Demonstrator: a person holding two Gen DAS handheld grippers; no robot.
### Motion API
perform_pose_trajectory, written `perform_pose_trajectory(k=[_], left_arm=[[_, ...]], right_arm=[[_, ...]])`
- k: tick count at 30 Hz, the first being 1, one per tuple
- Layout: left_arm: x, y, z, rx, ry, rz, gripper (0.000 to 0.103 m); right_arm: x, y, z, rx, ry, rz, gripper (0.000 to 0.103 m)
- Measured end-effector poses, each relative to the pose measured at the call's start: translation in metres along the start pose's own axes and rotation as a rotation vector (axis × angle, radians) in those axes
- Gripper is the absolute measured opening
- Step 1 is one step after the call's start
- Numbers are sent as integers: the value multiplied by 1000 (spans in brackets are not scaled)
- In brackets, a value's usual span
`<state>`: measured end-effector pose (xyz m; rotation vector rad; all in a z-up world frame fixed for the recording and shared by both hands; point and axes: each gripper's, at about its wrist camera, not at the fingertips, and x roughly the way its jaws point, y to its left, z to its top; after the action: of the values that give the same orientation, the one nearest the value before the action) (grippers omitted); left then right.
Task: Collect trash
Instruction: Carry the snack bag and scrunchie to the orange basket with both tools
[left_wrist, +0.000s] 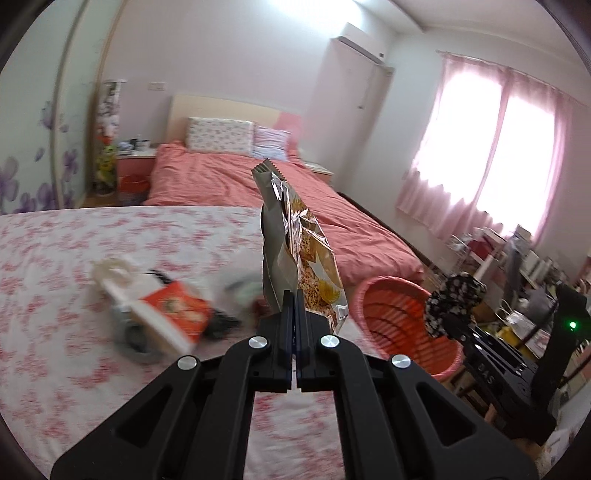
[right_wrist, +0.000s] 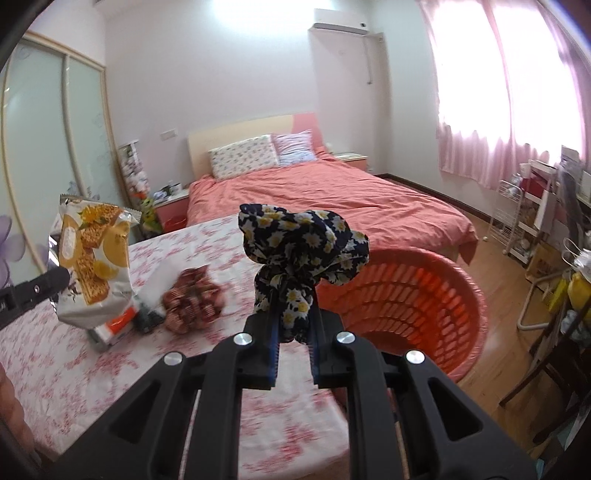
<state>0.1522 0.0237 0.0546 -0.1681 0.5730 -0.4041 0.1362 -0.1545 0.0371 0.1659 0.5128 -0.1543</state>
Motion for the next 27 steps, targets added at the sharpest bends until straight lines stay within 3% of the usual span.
perform_pose_trajectory(k=[13, 27], left_arm=[[64, -73, -14, 61, 94, -160, 0], [120, -124, -24, 118, 197, -221, 0]], right_arm=[[30, -78, -1, 100, 19, -91, 13], [67, -127, 1, 155, 30, -132, 14]])
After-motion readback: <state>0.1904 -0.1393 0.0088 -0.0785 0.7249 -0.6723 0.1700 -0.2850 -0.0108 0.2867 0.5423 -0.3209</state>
